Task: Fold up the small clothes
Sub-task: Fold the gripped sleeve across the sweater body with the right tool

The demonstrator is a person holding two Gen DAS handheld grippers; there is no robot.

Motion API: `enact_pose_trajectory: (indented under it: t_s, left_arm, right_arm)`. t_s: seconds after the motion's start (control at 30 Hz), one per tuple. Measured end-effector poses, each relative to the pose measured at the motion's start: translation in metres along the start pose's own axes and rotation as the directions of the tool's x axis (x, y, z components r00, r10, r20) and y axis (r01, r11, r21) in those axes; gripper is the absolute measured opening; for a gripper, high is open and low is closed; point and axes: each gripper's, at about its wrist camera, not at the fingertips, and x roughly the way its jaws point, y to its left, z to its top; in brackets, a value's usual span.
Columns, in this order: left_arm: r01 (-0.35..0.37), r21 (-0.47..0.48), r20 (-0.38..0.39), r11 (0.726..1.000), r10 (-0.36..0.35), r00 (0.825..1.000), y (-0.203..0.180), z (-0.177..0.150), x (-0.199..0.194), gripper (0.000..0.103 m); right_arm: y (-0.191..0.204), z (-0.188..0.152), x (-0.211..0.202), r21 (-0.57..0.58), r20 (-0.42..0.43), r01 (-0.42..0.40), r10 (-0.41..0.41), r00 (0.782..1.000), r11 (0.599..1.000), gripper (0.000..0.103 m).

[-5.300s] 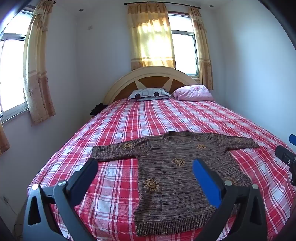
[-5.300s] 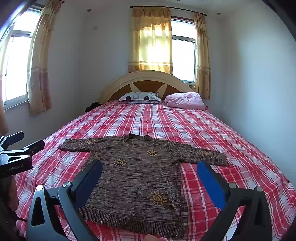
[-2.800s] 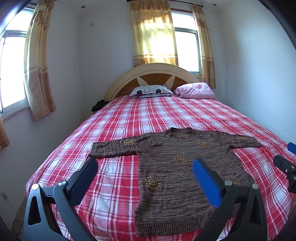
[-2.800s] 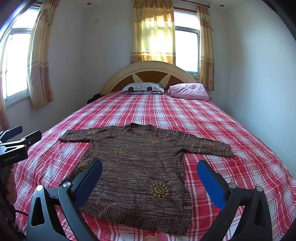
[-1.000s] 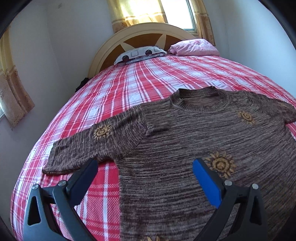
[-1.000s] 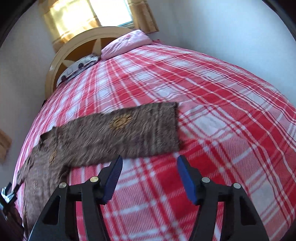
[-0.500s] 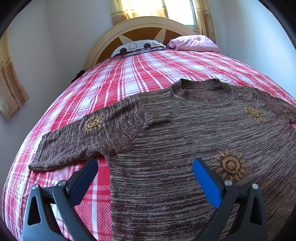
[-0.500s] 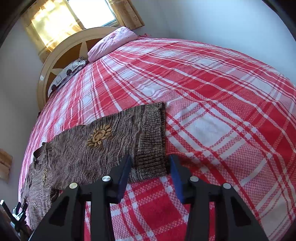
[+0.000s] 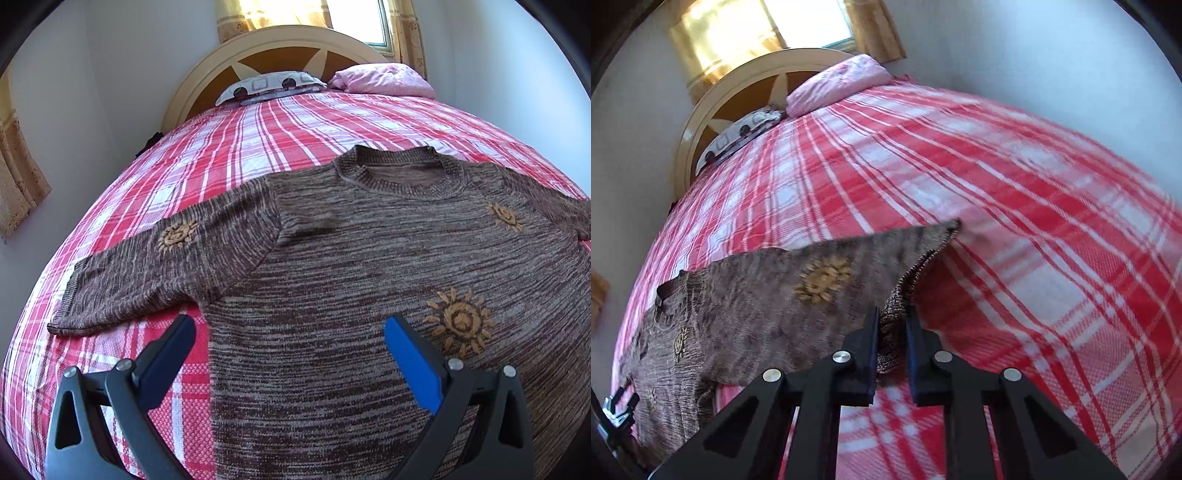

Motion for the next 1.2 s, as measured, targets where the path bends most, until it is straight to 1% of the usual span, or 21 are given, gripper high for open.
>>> enact_pose_trajectory:
  t_s: [0.17, 0.33, 0.37, 0.4, 0.53, 0.6, 0.67, 0.7, 0.77, 0.83, 0.87, 0.9, 0.93, 0.97, 1.0, 1.03, 1.13, 1.2]
  left_arm:
    - [-0.008, 0.019, -0.003, 1.000, 0.008, 1.000, -0.005, -0.001, 0.001, 0.103]
    - [-0.014, 0.013, -0.007, 1.000, 0.014, 1.000, -0.004, -0.002, 0.001, 0.103]
    - [-0.013, 0.010, -0.010, 1.000, 0.014, 1.000, -0.003, -0.002, 0.002, 0.103]
    - [-0.008, 0.006, -0.014, 1.000, 0.008, 1.000, -0.002, -0.002, 0.002, 0.103]
    - [0.009, 0.002, -0.033, 1.000, -0.009, 0.999, -0.001, -0.003, 0.006, 0.103]
    - [0.013, 0.010, -0.038, 1.000, -0.013, 0.999, -0.003, -0.003, 0.007, 0.103]
    - [0.020, 0.019, -0.042, 1.000, -0.019, 0.999, -0.005, -0.003, 0.007, 0.103]
    - [0.021, 0.023, -0.043, 1.000, -0.020, 0.999, -0.006, -0.003, 0.008, 0.103]
    - [0.026, 0.025, -0.044, 0.999, -0.025, 0.999, -0.006, -0.003, 0.008, 0.103]
    - [0.031, 0.023, -0.044, 0.999, -0.030, 0.999, -0.006, -0.003, 0.008, 0.103]
    - [0.034, 0.022, -0.043, 0.999, -0.033, 0.999, -0.006, -0.003, 0.007, 0.103]
    - [0.036, 0.022, -0.042, 0.999, -0.035, 0.999, -0.006, -0.003, 0.007, 0.103]
    - [0.037, 0.023, -0.041, 0.999, -0.036, 0.999, -0.006, -0.003, 0.007, 0.103]
    - [0.037, 0.025, -0.039, 0.999, -0.036, 0.999, -0.006, -0.003, 0.006, 0.103]
    - [0.036, 0.029, -0.037, 0.999, -0.035, 0.999, -0.007, -0.002, 0.005, 0.103]
    - [0.035, 0.035, -0.034, 0.999, -0.033, 0.999, -0.008, -0.002, 0.003, 0.103]
    - [0.039, 0.049, -0.013, 0.998, -0.038, 0.999, -0.013, 0.003, -0.010, 0.103]
    - [0.078, 0.052, -0.007, 0.996, -0.078, 0.997, -0.021, 0.010, -0.021, 0.103]
  right_arm:
    - [0.049, 0.009, -0.004, -0.130, 0.030, -0.008, 0.012, 0.999, 0.991, 0.012]
    - [0.113, 0.009, 0.001, -0.270, 0.026, -0.054, 0.064, 0.998, 0.961, 0.012]
    - [0.121, 0.008, 0.002, -0.285, 0.024, -0.061, 0.071, 0.997, 0.956, 0.012]
    - [0.137, 0.006, 0.004, -0.317, 0.019, -0.071, 0.081, 0.997, 0.946, 0.012]
    - [0.180, -0.007, 0.013, -0.410, -0.010, -0.103, 0.109, 0.994, 0.906, 0.012]
    - [0.207, -0.018, 0.022, -0.477, -0.049, -0.122, 0.113, 0.992, 0.871, 0.012]
    - [0.223, -0.027, 0.029, -0.514, -0.070, -0.133, 0.113, 0.991, 0.847, 0.012]
    - [0.233, -0.034, 0.035, -0.538, -0.101, -0.151, 0.115, 0.988, 0.830, 0.012]
    - [0.241, -0.043, 0.044, -0.558, -0.145, -0.192, 0.133, 0.981, 0.808, 0.012]
    - [0.245, -0.053, 0.051, -0.566, -0.204, -0.254, 0.166, 0.965, 0.784, 0.018]
    - [0.246, -0.058, 0.053, -0.572, -0.244, -0.294, 0.183, 0.952, 0.766, 0.031]
    - [0.244, -0.062, 0.051, -0.580, -0.248, -0.302, 0.190, 0.950, 0.756, 0.053]
    - [0.240, -0.067, 0.047, -0.586, -0.249, -0.315, 0.205, 0.947, 0.746, 0.060]
    - [0.235, -0.071, 0.042, -0.584, -0.252, -0.333, 0.226, 0.941, 0.740, 0.062]
    - [0.231, -0.072, 0.038, -0.578, -0.251, -0.341, 0.237, 0.939, 0.741, 0.062]
    - [0.222, -0.074, 0.033, -0.572, -0.241, -0.339, 0.242, 0.940, 0.747, 0.062]
    - [0.196, -0.073, 0.018, -0.555, -0.197, -0.319, 0.252, 0.948, 0.768, 0.062]
    - [0.173, -0.073, 0.006, -0.545, -0.137, -0.279, 0.245, 0.960, 0.791, 0.062]
